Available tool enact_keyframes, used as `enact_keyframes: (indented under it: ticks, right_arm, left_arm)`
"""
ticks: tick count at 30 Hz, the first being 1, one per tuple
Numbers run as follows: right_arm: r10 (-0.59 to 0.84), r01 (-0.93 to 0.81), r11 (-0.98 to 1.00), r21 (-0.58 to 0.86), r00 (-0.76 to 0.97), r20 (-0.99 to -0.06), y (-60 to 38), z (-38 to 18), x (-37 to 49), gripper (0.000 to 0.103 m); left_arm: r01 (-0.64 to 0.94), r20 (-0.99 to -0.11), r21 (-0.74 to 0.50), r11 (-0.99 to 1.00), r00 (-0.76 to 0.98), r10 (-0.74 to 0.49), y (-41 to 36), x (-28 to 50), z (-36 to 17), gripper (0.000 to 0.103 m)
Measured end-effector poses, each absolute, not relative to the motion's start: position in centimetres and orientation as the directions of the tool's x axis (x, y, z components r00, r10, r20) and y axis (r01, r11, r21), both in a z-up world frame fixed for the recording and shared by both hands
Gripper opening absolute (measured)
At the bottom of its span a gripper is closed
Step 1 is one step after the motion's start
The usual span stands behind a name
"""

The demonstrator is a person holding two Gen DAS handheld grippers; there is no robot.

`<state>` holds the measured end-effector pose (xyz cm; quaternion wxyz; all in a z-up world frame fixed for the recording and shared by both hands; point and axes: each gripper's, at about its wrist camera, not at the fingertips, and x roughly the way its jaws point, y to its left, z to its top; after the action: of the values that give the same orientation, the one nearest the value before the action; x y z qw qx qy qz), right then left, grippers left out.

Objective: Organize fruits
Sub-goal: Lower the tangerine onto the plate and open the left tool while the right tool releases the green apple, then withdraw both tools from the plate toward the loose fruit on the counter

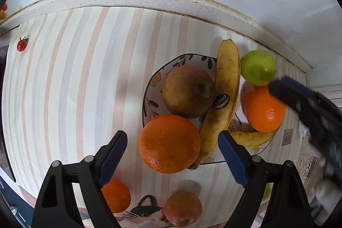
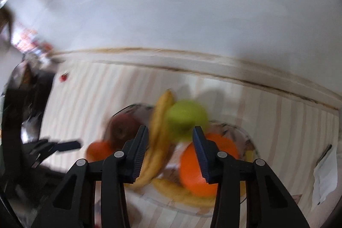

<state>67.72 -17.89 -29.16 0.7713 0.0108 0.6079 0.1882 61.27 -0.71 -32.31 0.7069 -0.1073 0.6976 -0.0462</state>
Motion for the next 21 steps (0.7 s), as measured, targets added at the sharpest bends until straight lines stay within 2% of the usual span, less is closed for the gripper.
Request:
enact_keyframes:
  ticks: [3,7,9,11,13,18,21]
  right_arm:
    - [0.329,-0.309,0.912,0.270,0.154,-0.932,-17.2,-28.7,66.6,0.046]
    - [0.378,-0.223,0.917,0.332,0.217,-0.900,-19.5,-27.1,66.2,0.046]
    - [0.360,-0.143,0.932,0.332,0.278,-0.891,-21.6,-26.3,66.5,0.054]
    - [0.325,-0.059,0.944,0.323,0.320,-0.890,-23.7,-26.4,67.3,0.071]
    - [0.305,0.002,0.947,0.322,0.317,-0.898,-24.9,-27.3,68.5,0.077]
    - [0.215,0.087,0.966,0.242,0.246,-0.945,-25.8,-32.9,73.0,0.077]
    - [0.243,0.142,0.952,0.270,0.183,-0.953,-26.0,-36.6,75.4,0.077]
  left_arm:
    - [-0.090,-0.976,-0.216,0.972,0.019,-0.215,-0.7,61.2,-32.4,0.087]
    - [-0.085,-0.978,-0.208,0.974,0.035,-0.206,-0.9,60.9,-31.8,0.087]
    - [-0.070,-0.982,-0.177,0.982,0.076,-0.172,-1.0,60.9,-30.7,0.087]
    - [-0.058,-0.984,-0.138,0.989,0.124,-0.130,-1.4,61.1,-29.5,0.087]
    - [-0.055,-0.982,-0.107,0.993,0.163,-0.097,-1.8,61.6,-28.7,0.087]
    - [-0.039,-0.976,-0.051,0.998,0.214,-0.041,-3.7,63.6,-28.2,0.087]
    - [-0.029,-0.975,-0.028,0.999,0.223,-0.021,-4.9,64.9,-28.7,0.087]
